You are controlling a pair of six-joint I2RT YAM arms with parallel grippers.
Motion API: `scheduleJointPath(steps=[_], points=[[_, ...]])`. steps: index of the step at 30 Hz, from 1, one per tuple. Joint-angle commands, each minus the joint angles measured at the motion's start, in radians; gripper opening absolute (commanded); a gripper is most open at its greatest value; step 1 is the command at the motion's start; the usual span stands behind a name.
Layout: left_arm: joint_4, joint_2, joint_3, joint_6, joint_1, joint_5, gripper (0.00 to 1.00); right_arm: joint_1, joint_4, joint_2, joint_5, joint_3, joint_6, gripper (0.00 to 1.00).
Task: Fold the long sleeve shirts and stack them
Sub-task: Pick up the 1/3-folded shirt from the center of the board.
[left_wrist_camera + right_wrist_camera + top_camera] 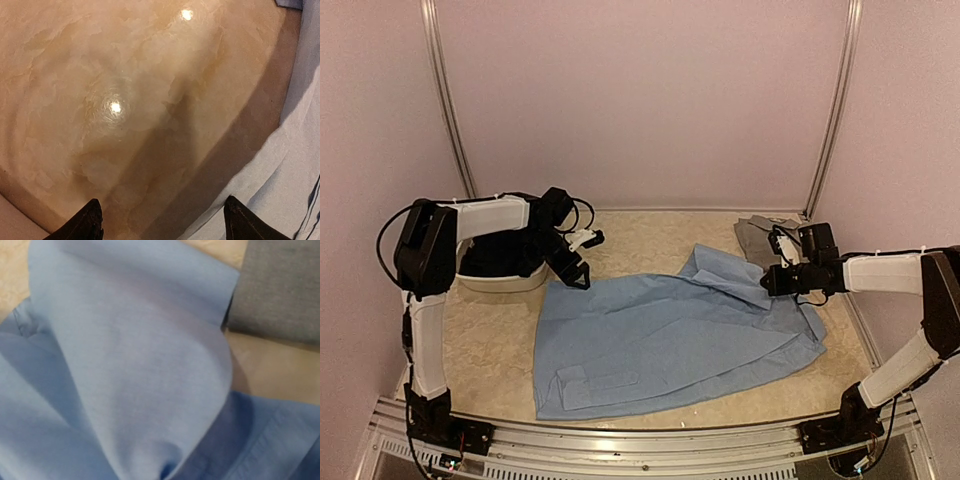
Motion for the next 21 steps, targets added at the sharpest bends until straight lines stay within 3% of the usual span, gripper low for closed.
scheduleJointPath(steps=[1, 12, 21], points=[[-0.094, 0.062, 0.060, 0.084, 0.035, 0.112, 0.77, -0.018, -0.011, -0.009, 0.006, 0.001, -0.011, 0.00], [-0.172, 0.081, 0.055, 0.150, 0.072, 0.284, 0.64, -0.024, -0.017, 0.007, 0.008, 0.008, -0.017, 0.00], [-0.195, 0.075, 0.064, 0.151, 0.083, 0.324, 0.35, -0.023, -0.013, 0.009, 0.005, 0.006, -0.018, 0.00]])
